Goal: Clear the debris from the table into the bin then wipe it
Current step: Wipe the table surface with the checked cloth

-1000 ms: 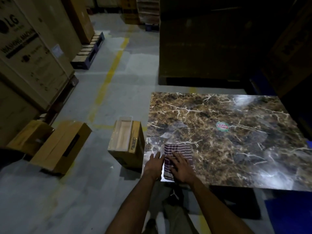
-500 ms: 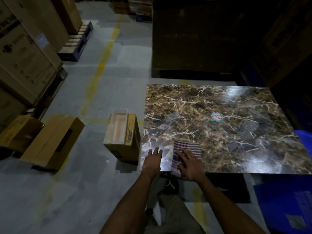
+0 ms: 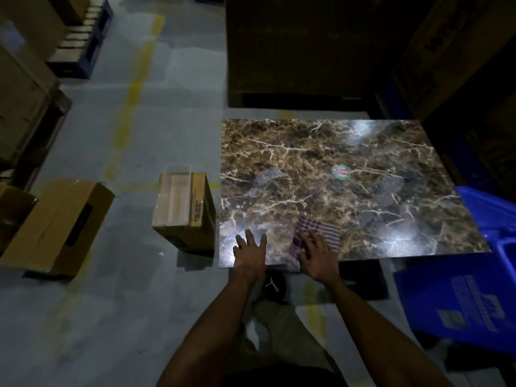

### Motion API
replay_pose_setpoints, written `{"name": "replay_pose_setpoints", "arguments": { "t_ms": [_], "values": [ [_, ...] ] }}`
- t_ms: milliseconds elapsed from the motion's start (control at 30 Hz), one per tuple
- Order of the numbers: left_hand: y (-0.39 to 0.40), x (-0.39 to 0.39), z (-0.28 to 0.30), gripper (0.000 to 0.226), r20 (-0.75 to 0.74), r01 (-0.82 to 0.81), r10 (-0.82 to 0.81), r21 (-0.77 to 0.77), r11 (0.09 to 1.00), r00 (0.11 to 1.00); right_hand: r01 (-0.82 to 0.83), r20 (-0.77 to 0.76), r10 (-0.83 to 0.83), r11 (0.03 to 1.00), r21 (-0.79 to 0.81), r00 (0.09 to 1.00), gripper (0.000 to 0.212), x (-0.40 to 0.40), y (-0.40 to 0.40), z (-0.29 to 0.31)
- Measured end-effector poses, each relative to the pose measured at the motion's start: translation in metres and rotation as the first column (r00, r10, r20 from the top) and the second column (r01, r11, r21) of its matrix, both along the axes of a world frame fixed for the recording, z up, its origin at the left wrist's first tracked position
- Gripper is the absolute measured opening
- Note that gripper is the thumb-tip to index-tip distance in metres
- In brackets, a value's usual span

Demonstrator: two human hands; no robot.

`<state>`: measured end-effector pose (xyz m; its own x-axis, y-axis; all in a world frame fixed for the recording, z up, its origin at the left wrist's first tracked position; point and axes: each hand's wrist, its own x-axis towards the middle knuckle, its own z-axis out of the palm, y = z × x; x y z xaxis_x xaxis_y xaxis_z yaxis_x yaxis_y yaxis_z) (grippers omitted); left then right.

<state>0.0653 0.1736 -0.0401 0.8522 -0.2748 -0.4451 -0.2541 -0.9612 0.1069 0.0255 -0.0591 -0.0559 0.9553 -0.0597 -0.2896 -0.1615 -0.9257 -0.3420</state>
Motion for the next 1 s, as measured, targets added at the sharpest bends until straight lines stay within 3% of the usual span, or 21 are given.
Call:
{"name": "replay_pose_setpoints", "arguments": {
  "t_ms": [67, 167, 367, 500, 633, 833, 1000],
  "values": [
    [-0.004, -0.003, 0.003, 0.073, -0.008, 0.018, -0.018, 0.024, 1.000, 1.000, 0.083, -0.011, -0.083, 0.996, 0.008, 0.996, 0.069, 0.019, -0.003, 0.002],
    [-0.002, -0.007, 0.001, 0.071, -0.008, 0.033, -0.033, 0.016, 0.999, 0.999, 0.072, -0.013, -0.071, 0.997, 0.026, 0.997, 0.068, 0.040, 0.016, -0.001],
    [-0.008, 0.000, 0.011, 0.067, -0.032, -0.037, 0.038, 0.033, 0.999, 0.999, -0.278, 0.028, 0.277, 0.960, 0.036, 0.961, 0.058, 0.000, 0.010, -0.007],
    [-0.026, 0.008, 0.029, 0.052, -0.046, -0.056, 0.060, 0.087, 0.995, 0.997, -0.143, 0.011, 0.143, 0.987, 0.073, 0.990, 0.070, -0.002, -0.031, 0.002],
    [-0.049, 0.015, 0.023, 0.069, -0.043, -0.088, 0.089, 0.040, 0.995, 0.995, -0.040, -0.018, 0.042, 0.995, 0.097, 0.999, 0.077, 0.037, -0.024, 0.001],
    [-0.074, 0.015, 0.011, 0.067, -0.019, -0.130, 0.129, -0.016, 0.991, 0.991, -0.292, -0.007, 0.294, 0.951, 0.098, 0.956, 0.065, 0.009, -0.032, -0.006],
    [-0.086, 0.013, 0.013, 0.071, -0.014, -0.195, 0.195, -0.002, 0.981, 0.981, -0.274, -0.010, 0.276, 0.957, 0.093, 0.961, 0.056, -0.019, -0.094, 0.000]
  ]
}}
